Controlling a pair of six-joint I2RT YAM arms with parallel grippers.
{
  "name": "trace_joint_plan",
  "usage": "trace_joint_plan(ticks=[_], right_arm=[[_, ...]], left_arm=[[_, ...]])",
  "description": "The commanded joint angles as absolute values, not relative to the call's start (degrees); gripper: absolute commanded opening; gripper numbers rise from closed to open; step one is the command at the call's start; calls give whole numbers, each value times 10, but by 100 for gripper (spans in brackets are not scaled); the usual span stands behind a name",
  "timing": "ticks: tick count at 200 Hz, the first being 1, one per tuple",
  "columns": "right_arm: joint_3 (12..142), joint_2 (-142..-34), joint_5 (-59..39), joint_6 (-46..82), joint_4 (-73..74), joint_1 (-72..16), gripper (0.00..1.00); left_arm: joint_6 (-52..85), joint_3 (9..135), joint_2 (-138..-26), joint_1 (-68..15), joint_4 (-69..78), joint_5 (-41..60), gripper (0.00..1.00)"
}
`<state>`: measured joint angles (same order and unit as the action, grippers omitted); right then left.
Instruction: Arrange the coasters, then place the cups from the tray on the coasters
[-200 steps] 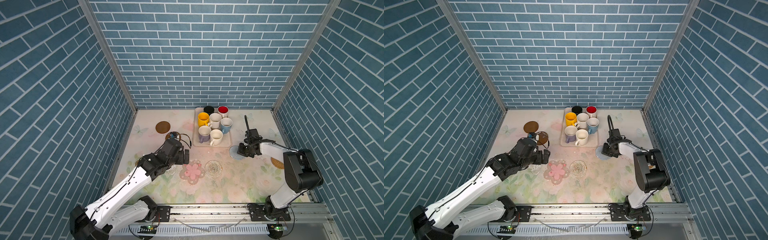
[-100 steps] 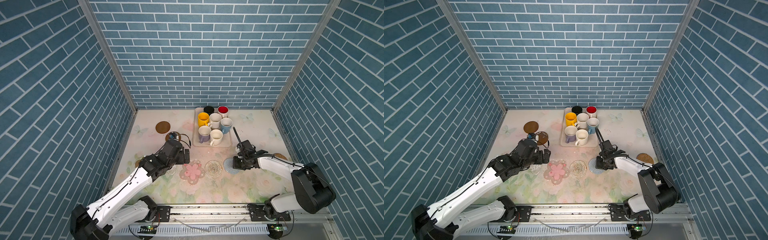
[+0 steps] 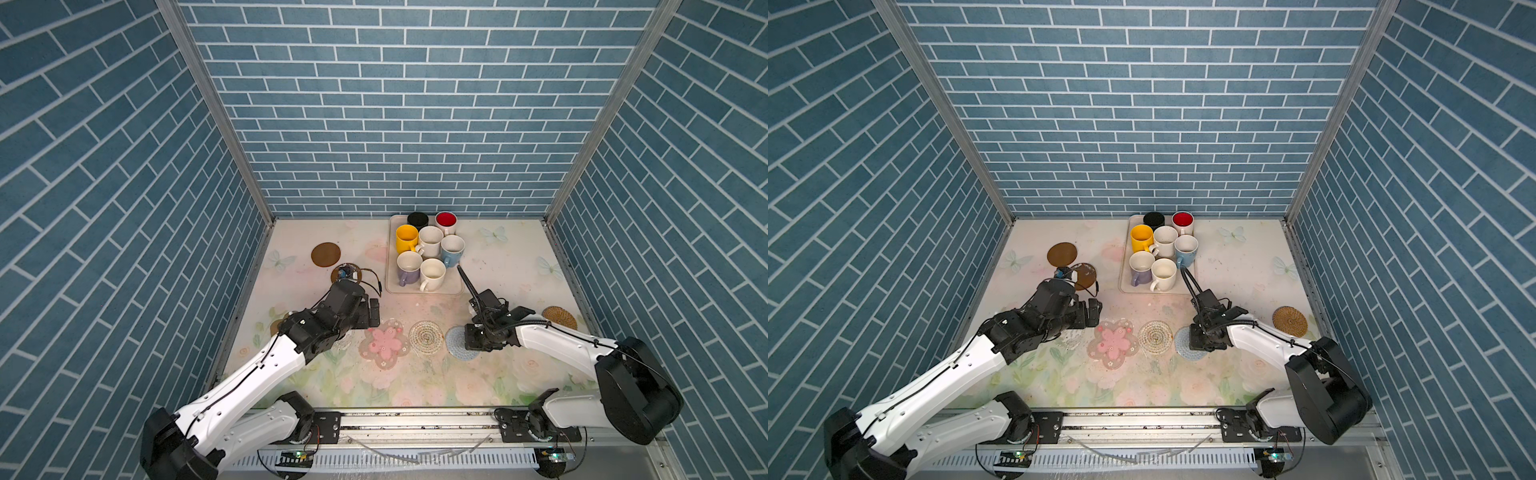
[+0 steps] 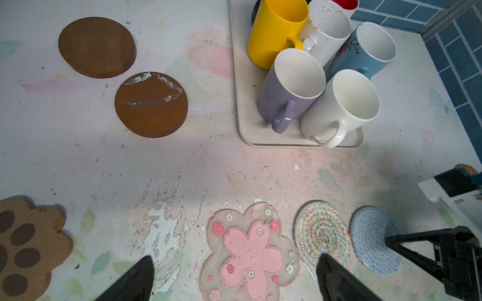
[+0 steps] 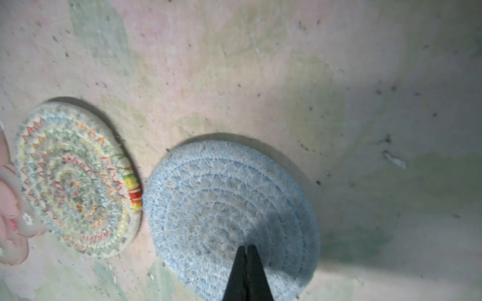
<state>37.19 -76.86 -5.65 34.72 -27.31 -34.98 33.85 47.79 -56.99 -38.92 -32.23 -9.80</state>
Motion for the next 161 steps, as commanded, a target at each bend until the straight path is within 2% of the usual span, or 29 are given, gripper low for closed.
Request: trace_joint_plan(ticks=[1, 23, 42, 70, 118, 161], right_arm=[[379, -746, -19, 369, -303, -352, 0], [399, -731, -13, 374, -296, -350, 0], [423, -720, -18, 374, -299, -348, 6], [458, -699, -21, 357, -328, -313, 8], [461, -650, -76, 326, -343, -149, 5], [406, -639, -130, 351, -277, 3, 0]], left_arm=[[336, 476, -575, -387, -320, -104, 98], [332, 487, -588, -387, -317, -104, 99], [328, 501, -601, -387, -312, -102, 98], [321, 530, -627, -387, -301, -95, 98], [323, 558, -681, -400, -247, -63, 98], [315, 590, -734, -439, -236, -74, 98]])
